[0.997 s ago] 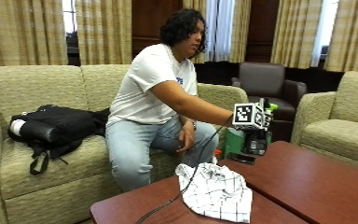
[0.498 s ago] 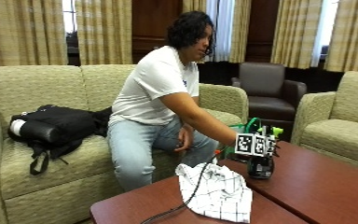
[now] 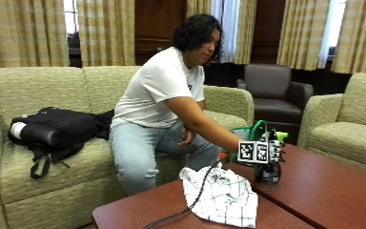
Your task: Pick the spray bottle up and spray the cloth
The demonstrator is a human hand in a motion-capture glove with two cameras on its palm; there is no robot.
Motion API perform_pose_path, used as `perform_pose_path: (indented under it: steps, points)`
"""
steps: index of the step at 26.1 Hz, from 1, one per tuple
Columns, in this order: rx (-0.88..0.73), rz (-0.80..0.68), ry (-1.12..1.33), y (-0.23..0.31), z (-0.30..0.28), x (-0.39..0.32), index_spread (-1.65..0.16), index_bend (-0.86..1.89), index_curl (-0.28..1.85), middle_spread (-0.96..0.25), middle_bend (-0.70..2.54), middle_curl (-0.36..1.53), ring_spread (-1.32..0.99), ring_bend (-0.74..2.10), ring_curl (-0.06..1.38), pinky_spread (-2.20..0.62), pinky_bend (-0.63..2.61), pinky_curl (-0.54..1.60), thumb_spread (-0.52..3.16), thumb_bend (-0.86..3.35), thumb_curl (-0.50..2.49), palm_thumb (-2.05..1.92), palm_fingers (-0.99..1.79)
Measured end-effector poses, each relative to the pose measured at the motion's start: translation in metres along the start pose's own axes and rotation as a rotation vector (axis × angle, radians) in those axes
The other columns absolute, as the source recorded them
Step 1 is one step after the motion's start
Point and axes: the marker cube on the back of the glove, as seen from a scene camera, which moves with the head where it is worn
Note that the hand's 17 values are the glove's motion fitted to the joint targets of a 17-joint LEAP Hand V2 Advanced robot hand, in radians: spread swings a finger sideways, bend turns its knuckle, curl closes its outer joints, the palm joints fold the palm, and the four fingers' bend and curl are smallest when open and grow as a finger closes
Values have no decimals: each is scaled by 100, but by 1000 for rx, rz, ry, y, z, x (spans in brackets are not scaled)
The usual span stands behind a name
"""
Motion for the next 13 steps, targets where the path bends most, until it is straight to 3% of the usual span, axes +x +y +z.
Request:
perform_pose_path:
  steps: [7,13]
  points:
    - [-16,7,-12,-1,-1,-1,-27,42,61,-20,69,56,-23,74,49,-33,44,39,19,-3,84,91,141]
    - [-162,9,-60,1,2,0,-27,40,61,-20,69,56,-23,72,48,-33,45,40,19,-2,85,91,136]
